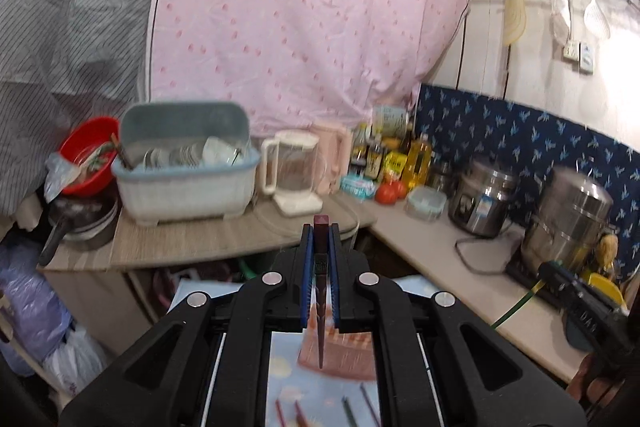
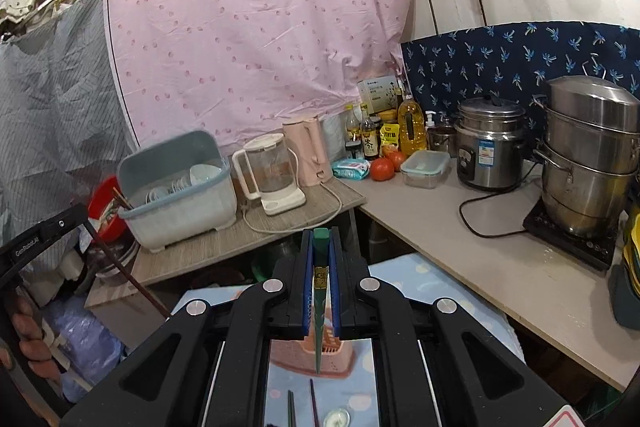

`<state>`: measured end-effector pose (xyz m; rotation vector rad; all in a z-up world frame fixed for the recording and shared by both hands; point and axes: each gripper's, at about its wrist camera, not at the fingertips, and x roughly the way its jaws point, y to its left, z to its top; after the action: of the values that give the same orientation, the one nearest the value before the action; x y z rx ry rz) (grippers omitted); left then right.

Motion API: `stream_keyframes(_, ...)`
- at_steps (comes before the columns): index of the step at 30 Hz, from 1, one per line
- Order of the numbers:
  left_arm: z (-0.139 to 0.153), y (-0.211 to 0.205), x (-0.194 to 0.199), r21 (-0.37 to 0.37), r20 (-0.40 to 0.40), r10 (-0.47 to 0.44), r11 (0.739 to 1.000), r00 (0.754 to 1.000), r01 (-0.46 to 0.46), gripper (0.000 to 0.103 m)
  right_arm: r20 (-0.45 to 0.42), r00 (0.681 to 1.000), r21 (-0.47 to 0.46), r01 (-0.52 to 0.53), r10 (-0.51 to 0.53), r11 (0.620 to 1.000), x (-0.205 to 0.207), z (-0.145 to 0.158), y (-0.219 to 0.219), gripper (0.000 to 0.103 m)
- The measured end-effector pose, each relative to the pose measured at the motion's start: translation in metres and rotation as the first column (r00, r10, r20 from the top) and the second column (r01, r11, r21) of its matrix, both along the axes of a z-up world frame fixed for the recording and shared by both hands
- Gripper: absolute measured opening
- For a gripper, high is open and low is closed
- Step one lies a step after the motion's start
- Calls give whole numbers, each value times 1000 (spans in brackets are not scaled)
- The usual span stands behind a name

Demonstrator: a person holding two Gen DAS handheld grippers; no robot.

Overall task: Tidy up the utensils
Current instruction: 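Lift both held chopsticks and carry them over the pink utensil holder, then open both grippers to drop the chopsticks into the pink holder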

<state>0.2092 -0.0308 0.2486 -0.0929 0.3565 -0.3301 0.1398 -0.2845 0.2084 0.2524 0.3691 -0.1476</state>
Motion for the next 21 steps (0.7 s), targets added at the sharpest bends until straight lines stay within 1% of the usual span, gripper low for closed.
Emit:
stream_keyframes(3, 3, -10, 24, -20, 43, -10, 1000, 999, 10, 7, 14, 1000, 14, 5, -6, 1000, 27, 0, -1, 7)
stream_keyframes(5, -3, -19, 44, -19, 35, -11, 1000, 999, 11, 7, 7, 1000, 26, 5, -6, 1000, 44, -9, -2, 7)
stream_keyframes(6, -7, -21, 52, -21, 26, -11, 1000, 1000, 12, 7, -3, 1000, 36, 5, -4, 999, 52, -14, -3, 7)
stream_keyframes(9, -33, -30, 79, -18, -32, -16, 1000, 999, 16, 7, -52, 999, 62, -7, 10, 998, 74, -39, -4, 7)
stream_keyframes(14, -76, -41, 105, 15, -120, -25, 1000, 992, 28, 7, -146, 989, 68, -10, 20, 998, 97, -81, -2, 7)
stream_keyframes(16, -86, -42, 110, 20, -144, -28, 999, 989, 31, 8, -160, 987, 61, 6, 4, 998, 99, -90, -2, 12)
stream_keyframes(17, -89, -42, 110, 22, -147, -22, 999, 989, 26, 9, -160, 987, 54, 19, -10, 998, 98, -91, -3, 18)
stream_keyframes(18, -91, -41, 110, 25, -150, -19, 999, 988, 23, 16, -155, 988, 51, 24, -16, 998, 95, -92, -3, 21)
stream_keyframes(19, -92, -40, 109, 27, -157, -18, 999, 987, 22, 31, -151, 988, 54, 27, -19, 998, 93, -91, -5, 22)
stream_keyframes(20, -92, -37, 108, 28, -165, -14, 999, 986, 19, 41, -149, 989, 60, 31, -22, 998, 89, -90, -6, 23)
stream_keyframes(21, -92, -35, 106, 26, -166, -10, 1000, 986, 14, 53, -146, 989, 67, 32, -22, 997, 86, -89, -8, 26)
